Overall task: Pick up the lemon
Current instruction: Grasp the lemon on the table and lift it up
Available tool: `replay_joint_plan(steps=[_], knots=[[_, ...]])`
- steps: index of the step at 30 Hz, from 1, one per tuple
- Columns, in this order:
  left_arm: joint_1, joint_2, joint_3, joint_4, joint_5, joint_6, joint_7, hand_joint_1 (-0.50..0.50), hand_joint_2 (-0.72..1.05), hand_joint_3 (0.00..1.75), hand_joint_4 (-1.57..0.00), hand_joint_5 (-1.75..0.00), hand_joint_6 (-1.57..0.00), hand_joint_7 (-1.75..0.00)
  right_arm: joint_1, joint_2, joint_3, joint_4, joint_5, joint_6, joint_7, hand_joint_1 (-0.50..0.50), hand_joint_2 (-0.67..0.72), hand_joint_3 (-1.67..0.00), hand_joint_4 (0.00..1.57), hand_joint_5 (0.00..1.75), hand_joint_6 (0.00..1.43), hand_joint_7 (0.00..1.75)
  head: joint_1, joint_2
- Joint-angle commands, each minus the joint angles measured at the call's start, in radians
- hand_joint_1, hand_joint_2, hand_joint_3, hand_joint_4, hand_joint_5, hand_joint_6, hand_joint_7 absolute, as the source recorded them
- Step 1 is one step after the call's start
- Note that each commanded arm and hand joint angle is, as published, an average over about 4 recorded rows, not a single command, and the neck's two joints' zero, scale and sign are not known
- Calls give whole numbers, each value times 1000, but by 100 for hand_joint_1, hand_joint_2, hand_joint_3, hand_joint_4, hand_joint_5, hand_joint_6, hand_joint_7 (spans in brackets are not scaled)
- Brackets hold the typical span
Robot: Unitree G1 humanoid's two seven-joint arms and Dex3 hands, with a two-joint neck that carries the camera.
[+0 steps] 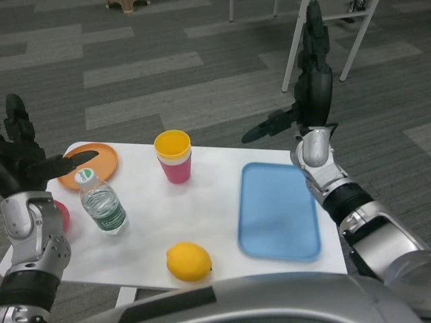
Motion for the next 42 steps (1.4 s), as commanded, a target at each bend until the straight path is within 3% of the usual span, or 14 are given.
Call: replay_joint_plan(steps=[1, 6, 11, 17, 20, 24, 34, 38, 42], knots=[[4, 97, 4, -48, -17, 135, -79, -46, -2, 9, 0, -21, 0, -30, 18, -54, 51, 1, 58, 31, 47, -17, 28, 0, 0, 0, 0, 0, 12, -32], [18, 175, 0, -77, -76, 266, -208, -46, -2, 9, 0, -21, 0, -28, 27, -111, 131, 1, 117, 62, 121, -17, 23, 0, 0, 0, 0, 0, 28, -67], [30, 203, 3, -79, -89, 303, -240, -46, -2, 9, 0, -21, 0, -28, 37, -161, 222, -7, 144, 72, 156, -17, 22, 0, 0, 0, 0, 0, 32, -113], [30, 208, -1, -73, -87, 333, -251, -46, -2, 9, 0, -21, 0, -28, 90, -215, 361, -44, 147, 82, 160, -17, 15, 0, 0, 0, 0, 0, 16, -214], [27, 200, -8, -69, -85, 333, -251, -46, 1, 9, 0, -21, 0, -28, 117, -223, 406, -55, 147, 83, 159, -17, 12, 0, 0, 0, 0, 0, 14, -224], [24, 180, -26, -55, -83, 333, -251, -46, 7, 9, 0, -21, 0, -28, 162, -226, 475, -66, 145, 83, 157, -17, 9, 0, 0, 0, 0, 0, -17, -301], [-20, 160, -93, 21, -96, 332, -251, -46, 7, 9, 0, -21, 0, -28, 231, -206, 609, -60, 145, 85, 157, -17, 3, 0, 0, 0, 0, 0, -1, -287], [-52, 162, -135, 56, -119, 330, -251, -46, 7, 9, 0, -21, 0, -28, 218, -208, 671, -50, 146, 85, 162, -17, 1, -2, 0, 0, 0, 0, 6, -286], [-68, 171, -160, 77, -139, 330, -252, -46, 7, 9, 0, -21, 0, -28, 201, -195, 688, -34, 146, 90, 204, -17, -7, 0, 0, 0, 0, 0, 4, -281]])
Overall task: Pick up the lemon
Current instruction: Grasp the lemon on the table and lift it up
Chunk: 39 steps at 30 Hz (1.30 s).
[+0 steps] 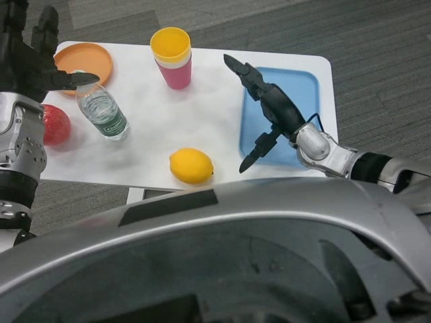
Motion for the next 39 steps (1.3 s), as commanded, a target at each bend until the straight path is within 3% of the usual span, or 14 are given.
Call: replay_joint_plan(steps=[1, 4, 8, 13, 21, 28, 32, 39], knots=[[-24, 14, -19, 24, -20, 3, -1, -46, 7, 9, 0, -21, 0, -28, -28, 11, 15, 21, 6, 8, 42, -17, -8, 0, 0, 0, 0, 0, -3, 7], [-39, 21, -33, 47, -31, 1, -1, -46, 7, 9, 0, -21, 0, -28, -73, 31, 37, 59, 4, 12, 104, -17, -15, -6, 0, 0, 0, 0, 1, 14], [-76, 29, -61, 105, -51, -3, -2, -46, 7, 9, 0, -21, 0, -28, -210, 65, 151, 174, 3, 13, 194, -17, -26, -8, 0, 0, 0, 0, 17, 25], [-107, 31, -99, 156, -73, -5, -8, -46, 7, 9, 0, -21, 0, -28, -316, 103, 231, 249, 2, 21, 272, -17, -34, -8, 0, 0, 0, 0, 33, 15], [-143, 39, -147, 210, -97, -10, -16, -46, 7, 9, 0, -21, 0, -28, -494, 108, 469, 266, 4, 23, 397, -17, -35, -8, 0, 0, 0, 0, 39, 1], [-175, 59, -205, 245, -129, -15, -20, -46, 7, 9, 0, -21, 0, -28, -551, 108, 536, 267, -50, 24, 486, -17, -46, -14, 0, 0, 0, 0, 62, -8], [-183, 71, -223, 250, -137, -18, -22, -46, 7, 9, 0, -21, 0, -28, -567, 106, 560, 268, -105, 27, 495, -17, -48, -16, 0, 0, 0, 0, 76, 0], [-186, 83, -228, 252, -142, -22, -23, -46, 7, 9, 0, -21, 0, -26, -559, 133, 568, 309, -155, 24, 516, -17, -54, -26, 0, 0, 0, 0, 115, 7]])
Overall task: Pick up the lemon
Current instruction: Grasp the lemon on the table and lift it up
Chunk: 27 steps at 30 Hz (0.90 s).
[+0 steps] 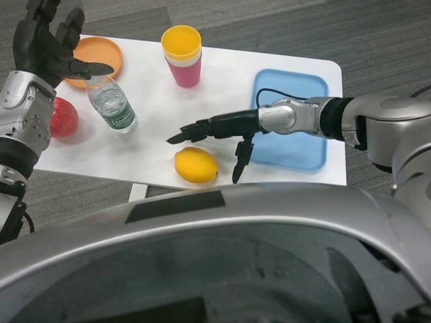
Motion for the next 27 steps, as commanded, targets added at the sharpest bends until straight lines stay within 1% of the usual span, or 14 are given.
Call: replay_joint_plan(steps=[1, 7, 11, 12, 14, 16, 22, 24, 27], knots=[[-18, 20, -6, 11, -6, -8, -3, -46, 7, 9, 0, -21, 0, -24, -9, 16, 16, 29, -19, 2, 11, -17, -54, -28, 0, 0, 0, 0, 10, 3], [-20, 19, -6, 11, -7, -9, -3, -46, 7, 9, 0, -21, 0, -26, -15, 62, 23, 77, -46, 0, 9, -17, -54, -38, 0, 0, 0, 0, 16, 9], [-20, 17, -6, 11, -6, -8, -3, -46, 7, 9, 0, -21, 0, -28, -25, 105, 16, 108, -94, 0, -17, -17, -54, -42, 0, 0, 0, 0, 12, 15], [-20, 16, -7, 11, -6, -8, -3, -46, 7, 9, 0, -21, 0, -28, -28, 112, 16, 114, -102, 0, -23, -17, -54, -44, 0, 0, 0, 0, 13, 16], [-21, 14, -7, 11, -6, -9, -3, -46, 7, 9, 0, -21, 0, -24, -33, 129, 16, 129, -120, -1, -38, -17, -54, -48, 0, 0, 0, 0, 18, 18], [-21, 11, -7, 11, -7, -9, -3, -46, 7, 9, 0, -21, 0, -21, -34, 140, 17, 139, -130, -1, -50, -17, -54, -44, 0, 0, 0, 0, 20, 16], [-20, 8, -7, 12, -7, -9, -3, -46, 7, 9, 0, -21, 0, -21, -38, 158, 24, 166, -165, -2, -84, -17, -54, -48, 0, 0, 0, 0, 17, 8], [-20, 8, -8, 12, -7, -9, -3, -46, 7, 9, 0, -21, 0, -23, -38, 164, 24, 176, -181, -1, -99, -17, -54, -52, 0, 0, 0, 0, 18, 6], [-21, 8, -10, 12, -7, -9, -3, -46, 7, 9, 0, -21, 0, -21, -37, 174, 27, 206, -207, -2, -136, -17, -54, -61, 0, 0, 0, 0, 18, 4]])
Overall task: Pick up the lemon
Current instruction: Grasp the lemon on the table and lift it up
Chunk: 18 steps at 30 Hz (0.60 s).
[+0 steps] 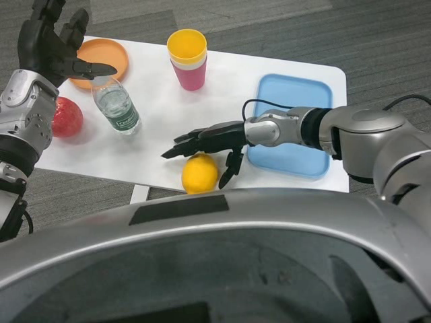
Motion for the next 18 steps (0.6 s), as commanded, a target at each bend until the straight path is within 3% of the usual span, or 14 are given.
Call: replay_joint_plan(steps=[1, 4, 11, 13, 18], knots=[[-15, -1, -5, 5, -3, -8, -3, -46, 7, 9, 0, -21, 0, -21, -23, 7, 9, 38, -27, 1, -38, -17, -53, -67, 0, 0, 0, 0, 1, -3], [-15, -1, -5, 5, -3, -7, -3, -46, 7, 9, 0, -21, 0, -21, -23, 9, 21, 56, -33, 1, -48, -17, -48, -81, 0, 0, 0, 0, 4, -6], [-14, -1, -7, 5, -3, -7, -3, -46, 7, 9, 0, -21, 0, -24, -44, 8, 76, 101, -46, 1, -60, -17, -48, -93, 0, 0, 1, 0, 12, -13], [-14, 0, -7, 5, -3, -8, -3, -46, 7, 9, 0, -21, 0, -23, -51, 10, 102, 111, -46, 1, -61, -17, -48, -99, 0, 0, 9, 0, 16, -16], [-14, 1, -8, 5, -3, -7, -3, -46, 7, 9, 0, -21, 0, -23, -54, 4, 137, 125, -45, 0, -58, -17, -48, -103, 0, 0, 56, 14, 15, -21]])
